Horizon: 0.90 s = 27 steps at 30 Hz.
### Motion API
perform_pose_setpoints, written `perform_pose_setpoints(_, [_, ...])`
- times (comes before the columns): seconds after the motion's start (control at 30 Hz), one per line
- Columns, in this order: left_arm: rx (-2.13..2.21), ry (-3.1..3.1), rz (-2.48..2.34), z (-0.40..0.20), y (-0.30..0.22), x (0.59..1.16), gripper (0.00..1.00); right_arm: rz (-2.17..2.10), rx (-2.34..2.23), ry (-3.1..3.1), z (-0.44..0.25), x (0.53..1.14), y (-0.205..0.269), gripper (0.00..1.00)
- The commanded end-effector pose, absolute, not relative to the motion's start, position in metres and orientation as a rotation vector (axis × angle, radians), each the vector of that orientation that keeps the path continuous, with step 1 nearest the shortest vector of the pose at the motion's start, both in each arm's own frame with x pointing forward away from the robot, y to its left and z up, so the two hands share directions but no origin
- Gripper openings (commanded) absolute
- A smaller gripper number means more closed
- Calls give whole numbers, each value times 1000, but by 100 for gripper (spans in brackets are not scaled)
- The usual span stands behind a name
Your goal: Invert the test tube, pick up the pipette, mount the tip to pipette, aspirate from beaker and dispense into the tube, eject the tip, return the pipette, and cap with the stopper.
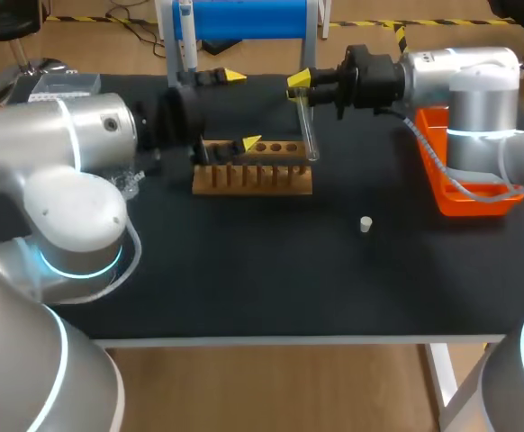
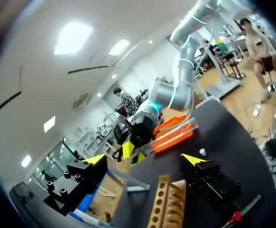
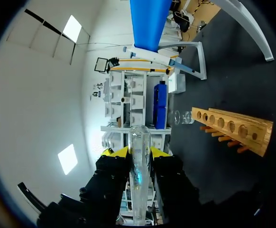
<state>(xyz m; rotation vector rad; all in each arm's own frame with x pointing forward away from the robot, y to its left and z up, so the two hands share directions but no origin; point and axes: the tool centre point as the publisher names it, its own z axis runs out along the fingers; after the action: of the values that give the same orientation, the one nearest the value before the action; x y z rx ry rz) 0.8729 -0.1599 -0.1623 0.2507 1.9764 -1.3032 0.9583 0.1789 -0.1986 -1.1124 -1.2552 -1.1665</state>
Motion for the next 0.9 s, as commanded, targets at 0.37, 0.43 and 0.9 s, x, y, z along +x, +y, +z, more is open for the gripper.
perform_pose_setpoints(0.37, [872,1305,-1446,-180,-170,872,100,-1166,-1115,-1258,-198,958,178,0])
perform_pose_setpoints(0.43, [872,1305,-1446,-180,-170,872,100,-1166,-1115,-1258,-198,958,178,0])
perform_pose_setpoints(0.9, [1098,1260,-1327,-183,-185,870,100,-1166,-1115,-1258,-198,958,178,0])
